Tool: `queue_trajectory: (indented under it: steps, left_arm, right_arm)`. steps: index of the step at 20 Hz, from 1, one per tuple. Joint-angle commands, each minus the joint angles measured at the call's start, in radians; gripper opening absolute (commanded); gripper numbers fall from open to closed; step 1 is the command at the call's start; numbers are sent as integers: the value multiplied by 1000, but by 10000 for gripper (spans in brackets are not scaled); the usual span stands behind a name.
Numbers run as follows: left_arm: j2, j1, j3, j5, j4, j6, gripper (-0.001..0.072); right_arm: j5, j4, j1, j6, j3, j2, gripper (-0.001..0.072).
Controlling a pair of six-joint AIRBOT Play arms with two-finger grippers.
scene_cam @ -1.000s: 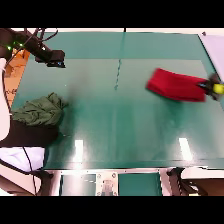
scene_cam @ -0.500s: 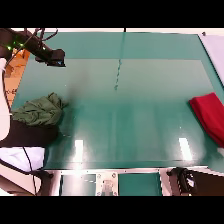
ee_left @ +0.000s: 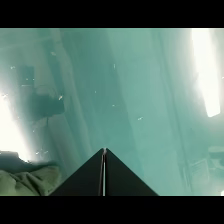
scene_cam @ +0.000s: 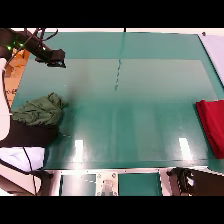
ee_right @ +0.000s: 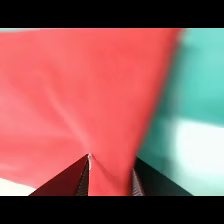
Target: Fold the shirts.
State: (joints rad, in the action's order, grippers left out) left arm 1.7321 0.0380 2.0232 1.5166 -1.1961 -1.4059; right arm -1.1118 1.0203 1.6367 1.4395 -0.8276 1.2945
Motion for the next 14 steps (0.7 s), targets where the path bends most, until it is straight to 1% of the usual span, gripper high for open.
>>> queue_trajectory:
  steps: [1, 2, 3, 5, 6, 9, 11, 14]
  left_arm:
    - [0, -1, 0, 18, 1, 0, 30]
    - [0, -1, 0, 23, 1, 0, 30]
    - [-1, -1, 0, 24, 0, -1, 30]
    - [-5, -1, 0, 24, -1, -11, 29]
    - [-12, -1, 0, 22, 0, -16, 29]
    - [-55, 11, -18, 31, -3, -34, 29]
    - [-116, 39, -105, 43, -14, -34, 29]
    - [-233, 86, -315, -11, -32, -58, 29]
  right_arm:
    - [-279, 386, 4, 314, -199, -2, 274]
    - [-328, 392, 3, 320, -266, -2, 182]
    - [-359, 357, -11, 319, -331, -2, 114]
    - [-365, 256, -108, 303, -436, -2, 15]
    - [-353, 228, -188, 292, -476, -2, 14]
    - [-290, 218, -490, 243, -542, -2, 13]
    - [-261, 220, -709, 193, -546, -2, 13]
    - [-248, 222, -1027, 151, -545, -2, 13]
